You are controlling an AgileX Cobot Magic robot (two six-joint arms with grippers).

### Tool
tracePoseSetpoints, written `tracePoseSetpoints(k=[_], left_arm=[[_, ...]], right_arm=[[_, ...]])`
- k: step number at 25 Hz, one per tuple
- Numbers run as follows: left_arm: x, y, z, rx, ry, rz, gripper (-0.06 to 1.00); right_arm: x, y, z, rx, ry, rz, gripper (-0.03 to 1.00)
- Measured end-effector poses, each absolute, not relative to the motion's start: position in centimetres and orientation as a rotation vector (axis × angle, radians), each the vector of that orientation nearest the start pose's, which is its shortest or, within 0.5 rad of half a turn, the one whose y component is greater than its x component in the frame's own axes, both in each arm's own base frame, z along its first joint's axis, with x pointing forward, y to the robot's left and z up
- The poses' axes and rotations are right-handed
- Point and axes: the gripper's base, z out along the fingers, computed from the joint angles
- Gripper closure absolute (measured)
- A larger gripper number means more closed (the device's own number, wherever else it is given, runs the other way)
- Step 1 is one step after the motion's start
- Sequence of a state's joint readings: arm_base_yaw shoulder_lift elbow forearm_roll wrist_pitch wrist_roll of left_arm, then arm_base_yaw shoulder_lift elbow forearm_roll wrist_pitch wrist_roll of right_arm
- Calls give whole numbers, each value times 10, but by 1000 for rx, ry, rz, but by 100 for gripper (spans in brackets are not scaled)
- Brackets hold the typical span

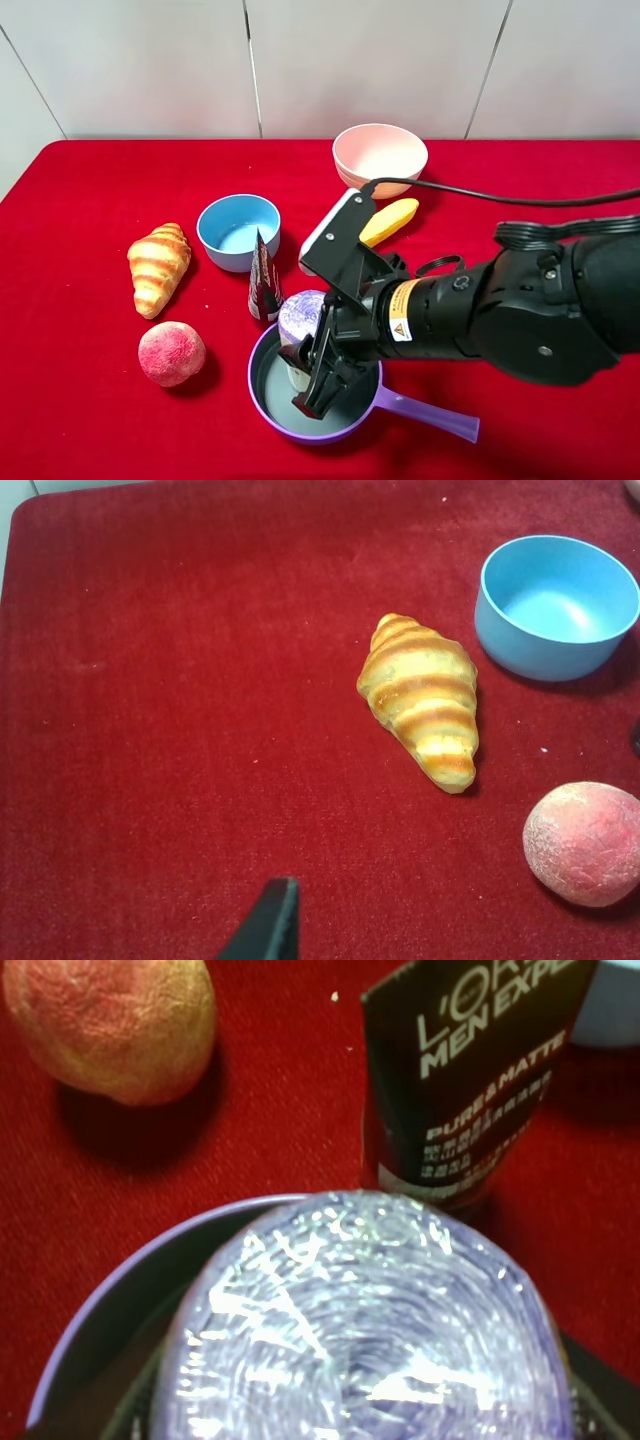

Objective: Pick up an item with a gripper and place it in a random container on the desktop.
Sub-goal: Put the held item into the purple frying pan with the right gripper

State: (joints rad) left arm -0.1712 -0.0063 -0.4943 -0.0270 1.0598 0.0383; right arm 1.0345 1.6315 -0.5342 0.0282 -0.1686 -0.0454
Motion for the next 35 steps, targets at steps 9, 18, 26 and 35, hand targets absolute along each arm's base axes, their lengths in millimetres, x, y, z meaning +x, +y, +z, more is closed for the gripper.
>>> tracePoseSetpoints(k=[9,18,26,35], left_arm=[[-5,-1,276,215,2033,-115,-4],[-5,-1,276,215,2033,-115,-4],[-5,-1,276,215,2033,-115,-4],[-5,-1,276,215,2033,-115,-4]], right_arm=[[136,228,132,-1225,2132,457,51],[136,227,132,-1189,2156,464,51],[136,227,132,-1187,2158,464,51],[136,227,132,-1187,2160,464,51]])
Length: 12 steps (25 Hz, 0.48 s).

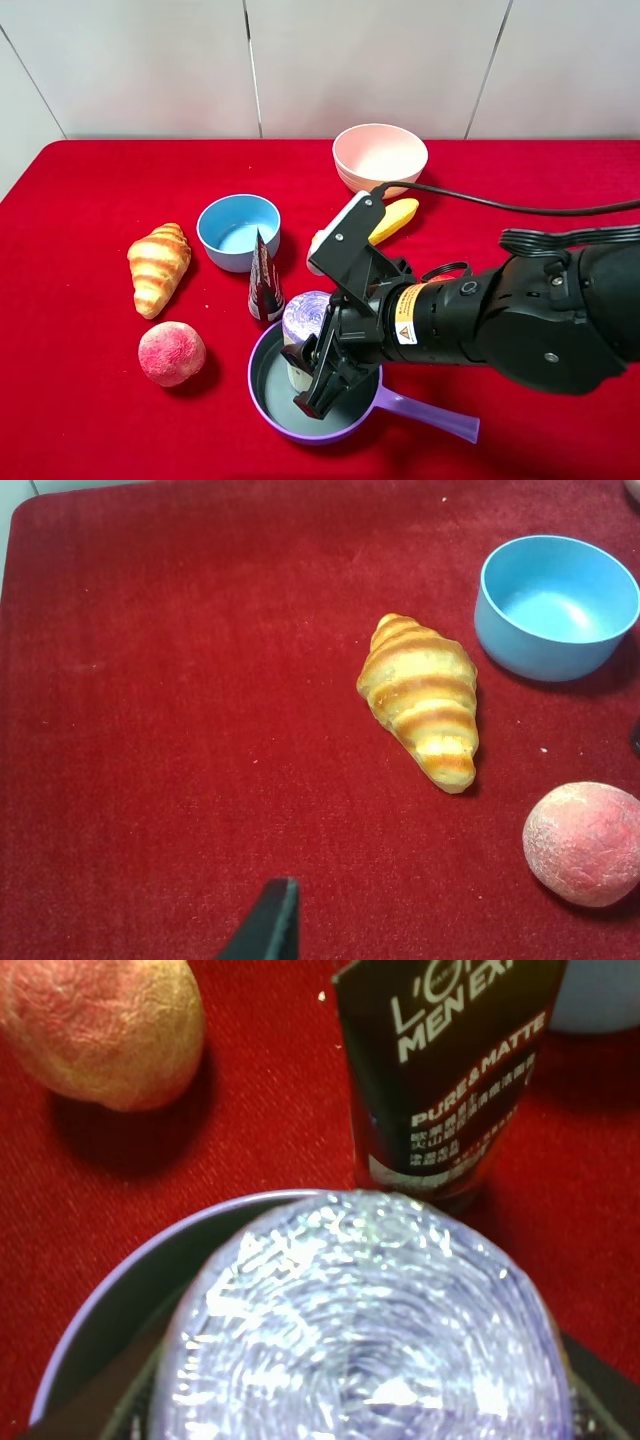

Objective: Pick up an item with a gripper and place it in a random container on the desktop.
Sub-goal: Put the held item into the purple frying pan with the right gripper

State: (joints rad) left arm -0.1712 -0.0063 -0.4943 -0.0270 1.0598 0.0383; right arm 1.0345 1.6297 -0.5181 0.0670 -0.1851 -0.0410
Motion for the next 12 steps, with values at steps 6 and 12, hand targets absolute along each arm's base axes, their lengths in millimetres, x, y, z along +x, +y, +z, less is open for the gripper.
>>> tracePoseSetpoints(k=[6,12], left_arm=[[-5,-1,276,215,2033,-115,-4],[-5,-1,276,215,2033,-115,-4]], right_arm=[[136,227,132,-1188,2161,463,50],[135,225,130,-1194,2189,452,32]])
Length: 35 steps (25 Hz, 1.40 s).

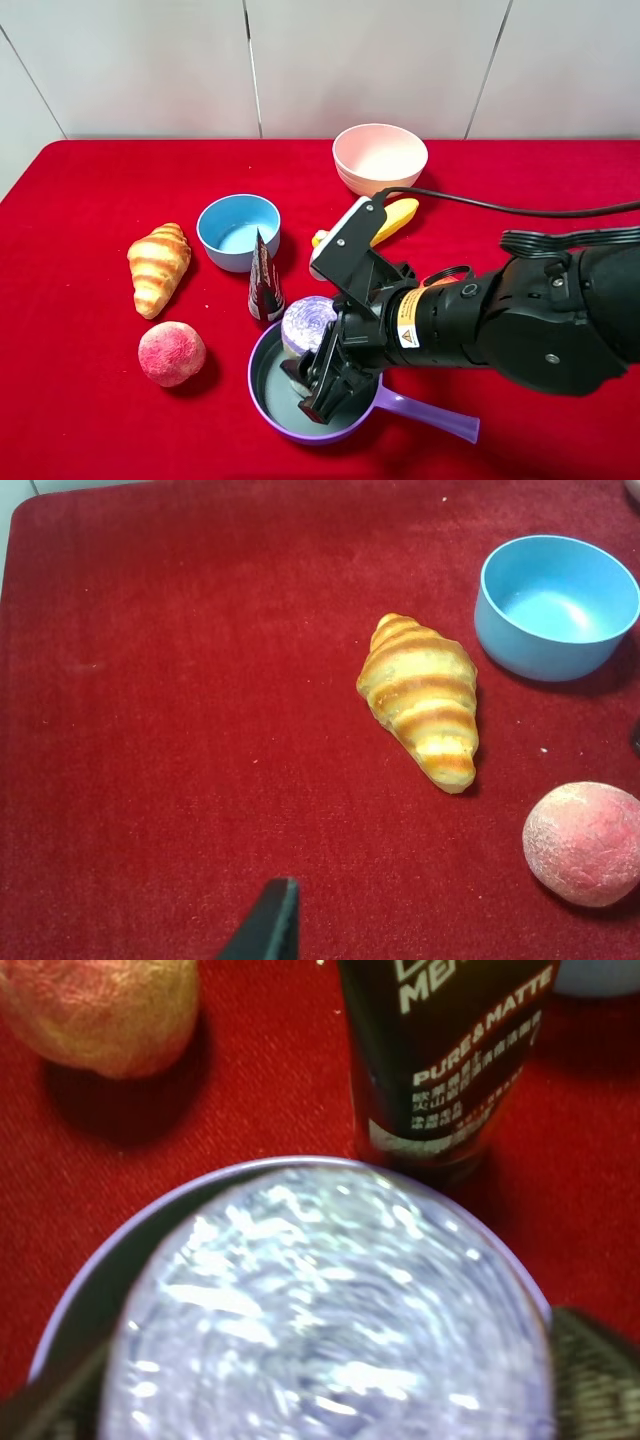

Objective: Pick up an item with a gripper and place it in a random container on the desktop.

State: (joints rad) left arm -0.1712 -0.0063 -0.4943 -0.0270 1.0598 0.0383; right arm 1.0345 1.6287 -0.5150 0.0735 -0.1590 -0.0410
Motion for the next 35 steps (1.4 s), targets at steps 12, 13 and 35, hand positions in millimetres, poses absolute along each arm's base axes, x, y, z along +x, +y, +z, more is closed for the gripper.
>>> tracePoseSetpoints(k=[12,13,35], left_arm=[[-5,-1,276,215,2033,-115,-4],[-5,-1,276,215,2033,-115,-4],[-5,-1,276,215,2033,-115,-4]], right_arm=[[134,224,132,-1164,2217,457,27],[134,224,132,-1164,2217,457,27],[107,184,182,-1303,2369,367,27]])
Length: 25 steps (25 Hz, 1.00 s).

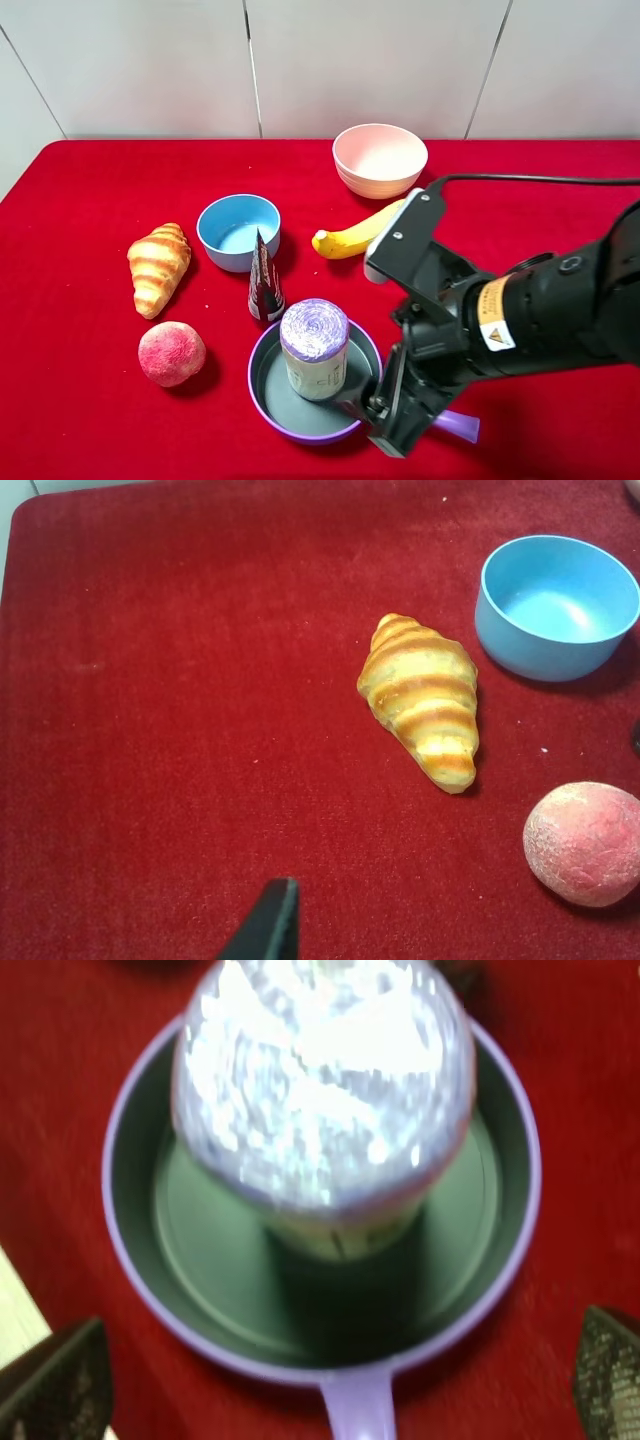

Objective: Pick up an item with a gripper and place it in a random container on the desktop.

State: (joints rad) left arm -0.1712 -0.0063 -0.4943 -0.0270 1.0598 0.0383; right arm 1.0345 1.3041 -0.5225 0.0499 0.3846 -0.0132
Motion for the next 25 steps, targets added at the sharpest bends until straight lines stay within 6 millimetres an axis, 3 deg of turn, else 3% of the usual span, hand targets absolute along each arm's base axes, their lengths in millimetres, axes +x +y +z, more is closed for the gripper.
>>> tracePoseSetpoints(k=[9,15,25], left_arm=[[-5,-1,276,215,2033,-115,-4],[-5,-1,276,215,2033,-115,-4],[-5,-1,276,215,2033,-115,-4]], right_arm=[[106,169,219,-1393,2485,156,27],[100,143,236,-1396,2555,-37,27],[93,103,264,-1169,2572,-178,27]])
